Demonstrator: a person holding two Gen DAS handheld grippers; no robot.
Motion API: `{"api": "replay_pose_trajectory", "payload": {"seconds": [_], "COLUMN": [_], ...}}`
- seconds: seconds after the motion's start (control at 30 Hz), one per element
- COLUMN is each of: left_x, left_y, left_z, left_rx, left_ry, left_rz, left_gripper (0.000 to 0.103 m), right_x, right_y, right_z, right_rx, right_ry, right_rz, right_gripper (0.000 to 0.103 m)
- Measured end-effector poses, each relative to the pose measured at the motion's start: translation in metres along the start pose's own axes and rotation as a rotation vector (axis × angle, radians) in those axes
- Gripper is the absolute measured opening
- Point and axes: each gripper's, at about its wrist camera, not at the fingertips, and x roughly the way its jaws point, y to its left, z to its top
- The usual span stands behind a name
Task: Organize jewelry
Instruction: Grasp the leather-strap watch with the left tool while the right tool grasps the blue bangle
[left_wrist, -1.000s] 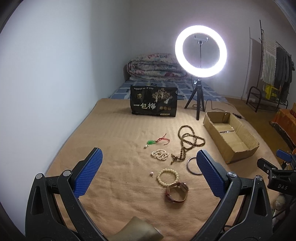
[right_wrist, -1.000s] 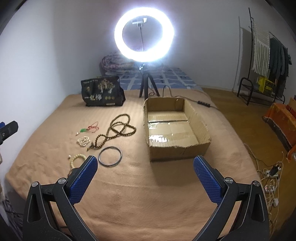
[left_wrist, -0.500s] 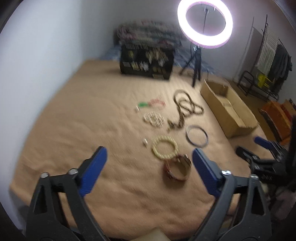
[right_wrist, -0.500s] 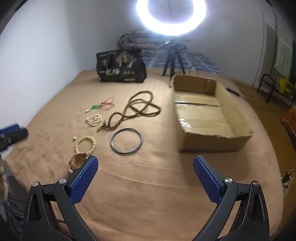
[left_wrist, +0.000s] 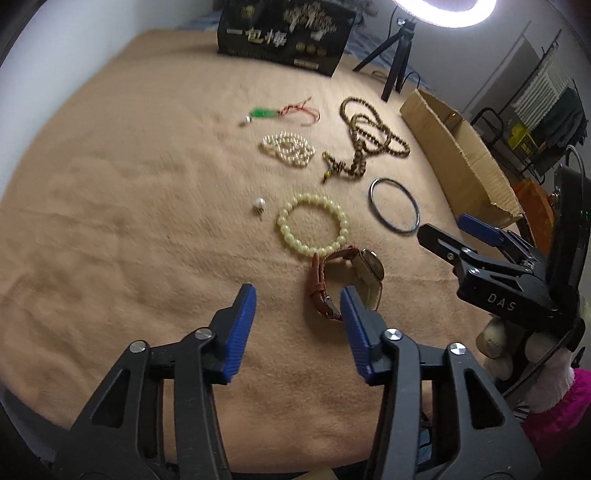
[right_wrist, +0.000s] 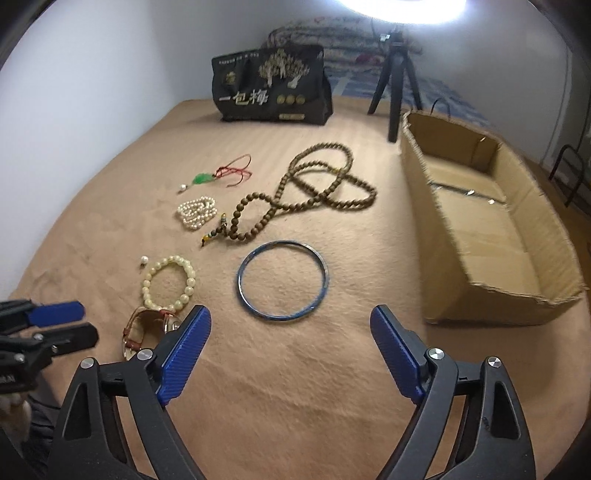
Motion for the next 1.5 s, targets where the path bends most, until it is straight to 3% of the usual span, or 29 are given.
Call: {"api": "replay_pose_trajectory", "payload": {"seconds": [0.37, 0.63, 0.77, 0.9, 1.2, 1.5], "left_x": [0.026, 0.04, 0.04, 0.037, 0.028, 0.005], "left_y": [0.002, -0.008, -0.01, -0.009, -0.008, 0.0], "left_z": [0.004, 0.005, 0.005, 0.005, 0.005, 0.008], "left_rx": [-0.034, -0.002, 0.018, 0.028, 0.044, 0.029], "left_ry": [0.085, 0.104, 0.098, 0.089, 0.063, -0.009], "left_rz": [-0.043, -0.029, -0.013, -0.004, 0.019, 0.031], "left_gripper": [0.033, 0.017, 0.014, 0.009, 0.008, 0.008], "right_x": [0.034, 0.048, 0.051, 0.05, 0.042, 0.006], "right_y": [-0.001, 0.004, 0.008, 0.012, 0.012, 0.013], "right_z": [0.004, 0.012, 0.012, 0.013, 0.014, 0.014], "right_rx": [0.002, -0.027, -0.049, -0.075, -0.073, -0.087], "right_ry": [0.054, 0.059, 0.059, 0.055, 0.05, -0.016], "right_rz": [0.006, -0.019, -0.044, -0.041, -0.023, -0.021], "right_gripper": [0.087, 0.088, 0.088, 0.072, 0.072, 0.071]}}
